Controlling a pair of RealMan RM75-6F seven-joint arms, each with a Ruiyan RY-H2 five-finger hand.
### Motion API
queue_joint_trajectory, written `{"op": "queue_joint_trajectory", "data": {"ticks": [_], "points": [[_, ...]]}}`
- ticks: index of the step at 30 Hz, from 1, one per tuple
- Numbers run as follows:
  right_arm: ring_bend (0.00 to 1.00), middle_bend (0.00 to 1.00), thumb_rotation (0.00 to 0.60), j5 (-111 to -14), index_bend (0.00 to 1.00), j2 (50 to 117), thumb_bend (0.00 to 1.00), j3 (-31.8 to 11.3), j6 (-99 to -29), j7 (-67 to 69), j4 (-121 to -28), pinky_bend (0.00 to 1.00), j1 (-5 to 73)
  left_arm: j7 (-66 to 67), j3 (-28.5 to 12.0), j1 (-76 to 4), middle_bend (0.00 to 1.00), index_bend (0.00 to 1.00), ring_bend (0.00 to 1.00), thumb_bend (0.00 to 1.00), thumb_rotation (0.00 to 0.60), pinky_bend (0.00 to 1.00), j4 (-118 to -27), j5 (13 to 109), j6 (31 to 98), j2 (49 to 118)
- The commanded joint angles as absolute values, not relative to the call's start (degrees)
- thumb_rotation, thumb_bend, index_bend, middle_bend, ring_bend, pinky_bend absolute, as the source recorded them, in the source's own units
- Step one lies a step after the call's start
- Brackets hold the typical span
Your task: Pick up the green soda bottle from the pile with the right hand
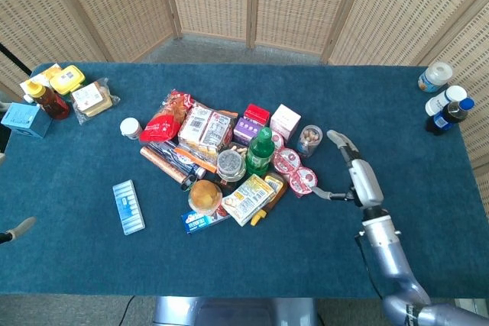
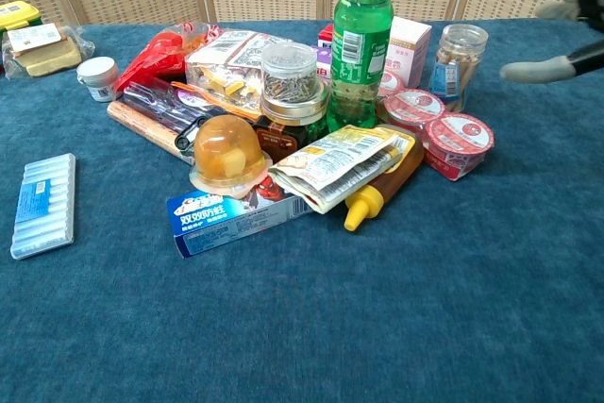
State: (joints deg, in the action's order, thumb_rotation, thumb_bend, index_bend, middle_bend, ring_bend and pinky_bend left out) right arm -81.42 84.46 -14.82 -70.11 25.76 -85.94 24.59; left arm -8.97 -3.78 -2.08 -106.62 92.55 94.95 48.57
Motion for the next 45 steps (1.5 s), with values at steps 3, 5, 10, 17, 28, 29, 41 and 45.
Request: {"op": "queue_joint_trajectory", "data": {"ticks": [3,5,10,17,28,29,41,45], "points": [[0.00,0.00,0.600,-78.65,0.01,86.03,0.00,-16.68,-66.64,26.45,-85.38,0.00,27.41,-8.93,-3.95,-2.23,0.00,0.00,0.00,0.13,0.600,0.00,-106.48,91.78,94.47,48.63],[0.00,0.00,0.600,-77.70,0.01,86.63,0.00,-17.36,-65.62,26.27,-85.07,0.00,28.47,-9.00,-4.04,-2.26,0.00,0.00,0.00,0.13,0.600,0.00,-106.39,91.43,94.33,48.63],[0.00,0.00,0.600,-75.60,0.01,88.68,0.00,-18.62,-63.37,25.87,-83.60,0.00,30.95,-9.19,-4.21,-2.20,0.00,0.00,0.00,0.13,0.600,0.00,-106.17,90.75,94.25,48.60],[0.00,0.00,0.600,-73.86,0.01,91.68,0.00,-19.72,-61.26,26.07,-81.13,0.00,33.84,-9.30,-4.49,-2.24,0.00,0.00,0.00,0.13,0.600,0.00,-105.65,89.08,93.52,48.68],[0.00,0.00,0.600,-72.29,0.01,95.56,0.00,-20.77,-58.90,25.54,-79.02,0.00,37.73,-8.88,-4.84,-2.30,0.00,0.00,0.00,0.13,0.600,0.00,-105.46,87.59,92.79,48.85],[0.00,0.00,0.600,-72.10,0.01,95.87,0.00,-20.93,-58.76,25.44,-78.79,0.00,38.04,-8.87,-4.87,-2.35,0.00,0.00,0.00,0.13,0.600,0.00,-105.43,87.45,92.64,48.88],[0.00,0.00,0.600,-69.81,0.01,98.46,0.00,-22.37,-57.85,24.10,-77.91,0.00,40.68,-9.37,-5.33,-2.91,0.00,0.00,0.00,0.13,0.600,0.00,-104.47,86.33,91.39,49.14],[0.01,0.01,0.600,-68.74,0.03,99.62,0.00,-22.68,-57.85,23.31,-77.63,0.00,41.26,-9.78,-5.36,-2.88,0.00,0.00,0.00,0.13,0.600,0.00,-104.35,86.36,91.40,49.09]]}}
